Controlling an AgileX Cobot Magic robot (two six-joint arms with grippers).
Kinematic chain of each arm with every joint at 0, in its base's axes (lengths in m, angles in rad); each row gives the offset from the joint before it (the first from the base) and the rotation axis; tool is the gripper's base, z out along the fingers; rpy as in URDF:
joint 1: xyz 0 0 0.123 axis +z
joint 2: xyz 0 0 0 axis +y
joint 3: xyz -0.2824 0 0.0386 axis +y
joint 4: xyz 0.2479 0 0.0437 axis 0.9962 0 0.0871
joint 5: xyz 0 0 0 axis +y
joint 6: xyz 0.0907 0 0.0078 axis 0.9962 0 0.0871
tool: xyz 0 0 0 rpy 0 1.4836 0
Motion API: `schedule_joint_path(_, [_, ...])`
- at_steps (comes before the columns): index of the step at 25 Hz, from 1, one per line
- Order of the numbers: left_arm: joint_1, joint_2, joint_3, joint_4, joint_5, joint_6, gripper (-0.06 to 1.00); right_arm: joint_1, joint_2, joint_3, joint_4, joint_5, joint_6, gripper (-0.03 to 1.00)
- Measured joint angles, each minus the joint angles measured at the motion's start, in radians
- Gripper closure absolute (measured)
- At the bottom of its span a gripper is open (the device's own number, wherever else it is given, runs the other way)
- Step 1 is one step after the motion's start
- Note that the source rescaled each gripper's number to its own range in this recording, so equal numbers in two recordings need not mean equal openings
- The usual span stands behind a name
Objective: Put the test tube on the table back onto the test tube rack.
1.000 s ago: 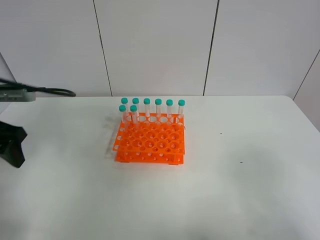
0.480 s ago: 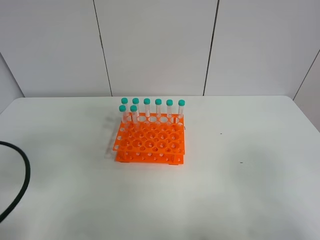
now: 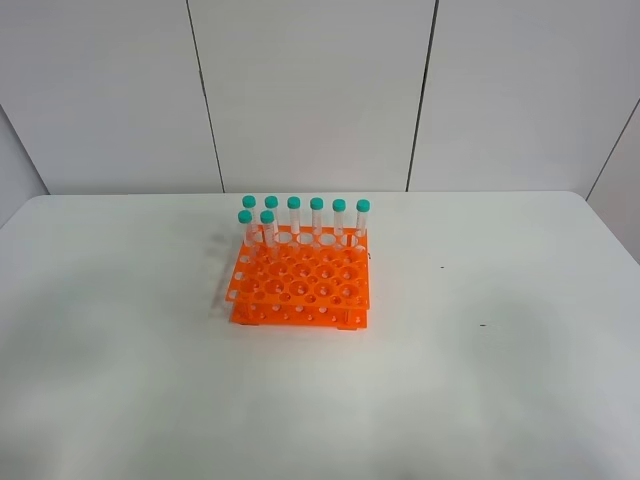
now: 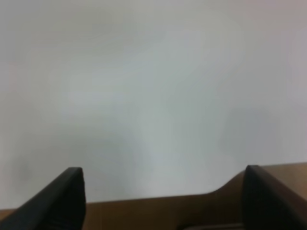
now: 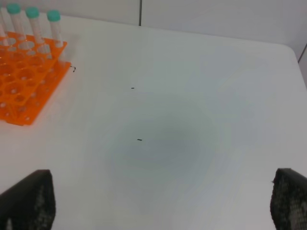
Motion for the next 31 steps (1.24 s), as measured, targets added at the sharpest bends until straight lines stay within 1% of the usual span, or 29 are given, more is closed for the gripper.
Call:
schedule_joint_path(9, [0.0, -0.254, 0.0, 0.0, 0.001, 0.0, -0.05, 0.0, 0.0, 0.0, 0.0, 0.0, 0.0, -0.03])
schedule_joint_path(13, [0.0, -0.325, 0.0, 0.0, 0.002, 0.0, -0.05, 0.0, 0.0, 0.0, 0.0, 0.0, 0.0, -0.03])
schedule_joint_path(31, [0.0, -0.335, 0.0, 0.0, 0.002, 0.0, -0.05, 0.0, 0.0, 0.0, 0.0, 0.0, 0.0, -0.03])
